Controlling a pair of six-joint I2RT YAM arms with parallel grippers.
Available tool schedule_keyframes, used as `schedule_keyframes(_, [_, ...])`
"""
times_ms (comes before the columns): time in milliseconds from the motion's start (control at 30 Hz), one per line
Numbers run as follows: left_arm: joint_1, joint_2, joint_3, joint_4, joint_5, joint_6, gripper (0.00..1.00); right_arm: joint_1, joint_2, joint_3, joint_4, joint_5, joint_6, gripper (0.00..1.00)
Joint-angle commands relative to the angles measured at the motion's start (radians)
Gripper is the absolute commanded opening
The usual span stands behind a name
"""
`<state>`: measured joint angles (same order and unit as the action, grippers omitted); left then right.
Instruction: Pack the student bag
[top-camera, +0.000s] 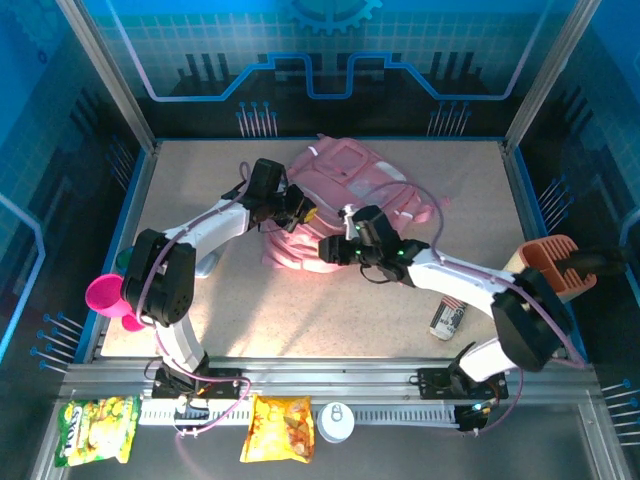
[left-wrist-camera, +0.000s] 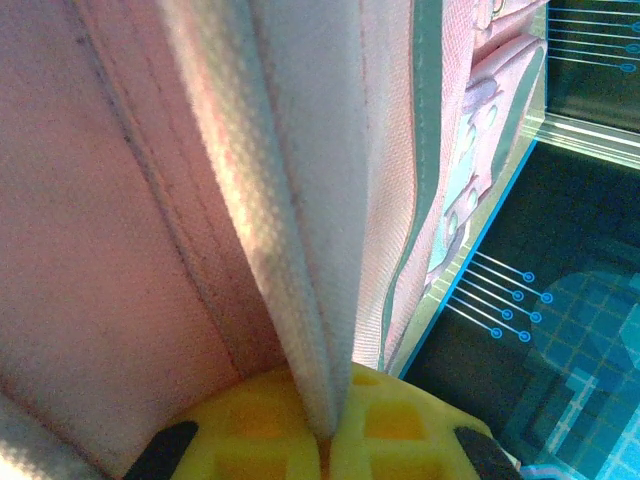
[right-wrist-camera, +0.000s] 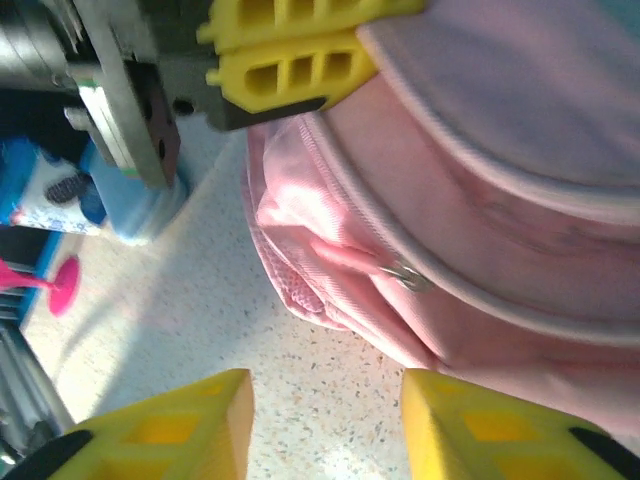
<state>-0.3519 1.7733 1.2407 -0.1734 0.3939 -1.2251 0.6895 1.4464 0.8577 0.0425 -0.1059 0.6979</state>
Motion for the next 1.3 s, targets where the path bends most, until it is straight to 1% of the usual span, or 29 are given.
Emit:
schedule_keyframes(0, [-0.004,-0.024,-0.006,0.057,0.021,0.009,0.00,-0.072,-0.064,-0.075,0.052,-0.001,0.179,0.48])
schedule_keyframes(167, [-0.005,-0.053,-0.031,0.076,0.031,-0.005,0.00,-0.179,-0.093,-0.165,0.106,-0.044,0.463,0.49])
schedule_keyframes(267, [-0.009,-0.073,-0.048,0.076,0.031,-0.007,0.00,-0.214,-0.074,-0.198,0.193,-0.085,0.562,0.48])
schedule_keyframes(433, [-0.016,-0.087,-0.067,0.076,0.036,-0.009,0.00,-0.226,-0.009,-0.177,0.290,-0.111,0.605,0.47])
schedule_keyframes(567, [-0.018,-0.092,-0.067,0.083,0.046,-0.016,0.00,-0.231,0.058,-0.161,0.375,-0.144,0.642,0.44])
schedule_keyframes(833, [-0.018,-0.100,-0.053,0.082,0.053,-0.018,0.00,-0.231,0.138,-0.169,0.496,-0.168,0.695,0.34])
schedule_keyframes(967, [-0.017,-0.107,-0.054,0.050,0.043,0.005,0.00,-0.235,0.141,-0.168,0.517,-0.160,0.689,0.24])
schedule_keyframes(1033, [-0.016,-0.121,-0.058,0.017,0.014,0.047,0.10,-0.237,0.137,-0.162,0.522,-0.161,0.677,0.18])
schedule_keyframes(1100, [-0.016,-0.149,-0.071,-0.033,-0.037,0.129,0.24,-0.239,0.127,-0.153,0.520,-0.162,0.662,0.14])
schedule_keyframes(1133, [-0.016,-0.162,-0.077,-0.056,-0.062,0.170,0.29,-0.239,0.122,-0.149,0.517,-0.166,0.654,0.13])
schedule_keyframes(1267, [-0.022,-0.222,-0.117,-0.135,-0.148,0.353,0.40,-0.243,0.094,-0.135,0.505,-0.167,0.623,0.12])
